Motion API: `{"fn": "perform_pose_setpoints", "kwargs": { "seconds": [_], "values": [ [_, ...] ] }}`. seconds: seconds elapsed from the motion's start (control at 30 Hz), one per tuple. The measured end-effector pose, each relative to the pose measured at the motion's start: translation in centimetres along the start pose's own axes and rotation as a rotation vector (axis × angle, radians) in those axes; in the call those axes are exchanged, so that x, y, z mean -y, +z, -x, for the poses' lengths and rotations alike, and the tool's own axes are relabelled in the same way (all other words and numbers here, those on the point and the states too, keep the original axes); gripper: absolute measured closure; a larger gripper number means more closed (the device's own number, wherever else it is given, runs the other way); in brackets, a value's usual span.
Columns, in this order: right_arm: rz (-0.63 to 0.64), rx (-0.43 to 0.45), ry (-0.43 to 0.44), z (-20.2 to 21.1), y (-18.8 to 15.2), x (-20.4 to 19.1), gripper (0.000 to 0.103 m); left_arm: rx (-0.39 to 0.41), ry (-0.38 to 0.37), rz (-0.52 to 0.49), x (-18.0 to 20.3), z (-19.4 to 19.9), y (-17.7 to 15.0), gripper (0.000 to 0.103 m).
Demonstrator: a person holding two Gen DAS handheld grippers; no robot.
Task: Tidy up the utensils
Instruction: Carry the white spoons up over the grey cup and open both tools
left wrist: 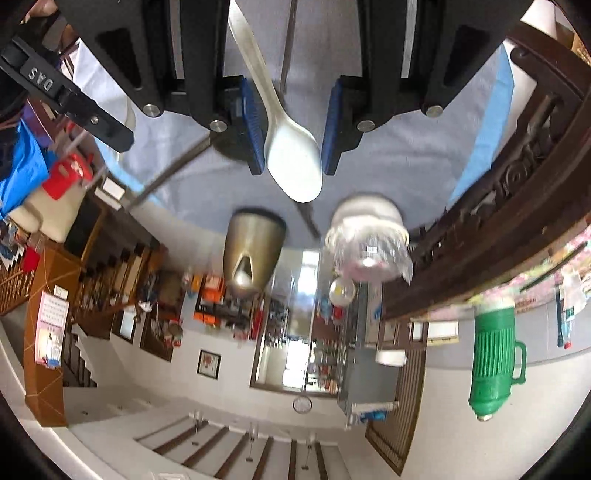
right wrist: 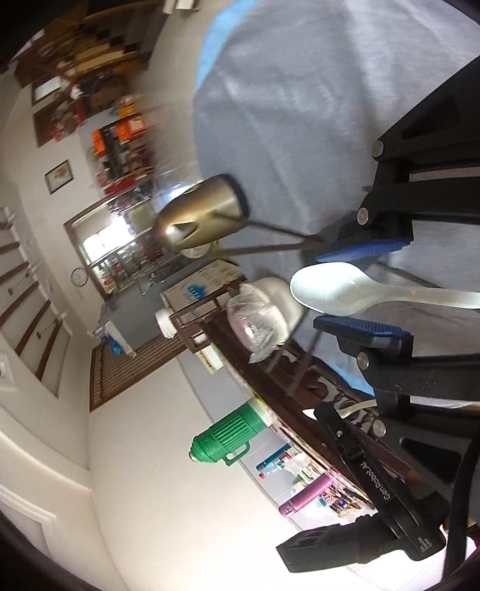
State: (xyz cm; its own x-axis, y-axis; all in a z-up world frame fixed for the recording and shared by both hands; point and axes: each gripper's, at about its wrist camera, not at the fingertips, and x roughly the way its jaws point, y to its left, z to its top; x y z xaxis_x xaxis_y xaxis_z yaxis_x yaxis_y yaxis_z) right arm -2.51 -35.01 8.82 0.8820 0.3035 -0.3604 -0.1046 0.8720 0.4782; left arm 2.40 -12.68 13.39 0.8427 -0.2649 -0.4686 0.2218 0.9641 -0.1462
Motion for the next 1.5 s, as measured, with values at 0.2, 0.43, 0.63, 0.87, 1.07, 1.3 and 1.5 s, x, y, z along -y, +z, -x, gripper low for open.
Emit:
{"fn": "perform_pose_setpoints", "kwargs": {
  "seconds": [0.2,0.43,0.63,0.87,1.07,1.3,1.5],
  "values": [
    [-0.025,0.113,-0.017,1.7,2.1,1.3,0.071,0.11,0.038,-0.057,2.0,-1.3,2.9,0.07],
    [-0.145,0.273,-0.05,3.1,4.8,5.1,0.072,0.196,0.106,-0.091,3.3,-3.9,5.0,0.07],
    [-0.047,0.418,-0.011,3.9,6.8,1.9,0.072,0.157,0.094,-0.037,2.7,-7.1,7.4,0.07],
    [-0.008,0.427,-0.023,1.6,6.6,-0.2,0.072,0.117,0.07,-0.059,4.8,-10.2,7.2,0.07],
    [-0.021,0.412,-0.066,0.6,6.1,1.0,0.071,0.112,0.124,-0.125,6.9,-11.9,5.6,0.07],
    [-0.031,0.397,-0.078,0.8,5.8,2.5,0.072,0.066,0.198,-0.149,7.1,-14.3,3.9,0.07],
    [-0.044,0.387,-0.087,1.2,5.3,3.6,0.072,0.047,0.214,-0.171,7.4,-14.8,3.4,0.069]
  ]
}}
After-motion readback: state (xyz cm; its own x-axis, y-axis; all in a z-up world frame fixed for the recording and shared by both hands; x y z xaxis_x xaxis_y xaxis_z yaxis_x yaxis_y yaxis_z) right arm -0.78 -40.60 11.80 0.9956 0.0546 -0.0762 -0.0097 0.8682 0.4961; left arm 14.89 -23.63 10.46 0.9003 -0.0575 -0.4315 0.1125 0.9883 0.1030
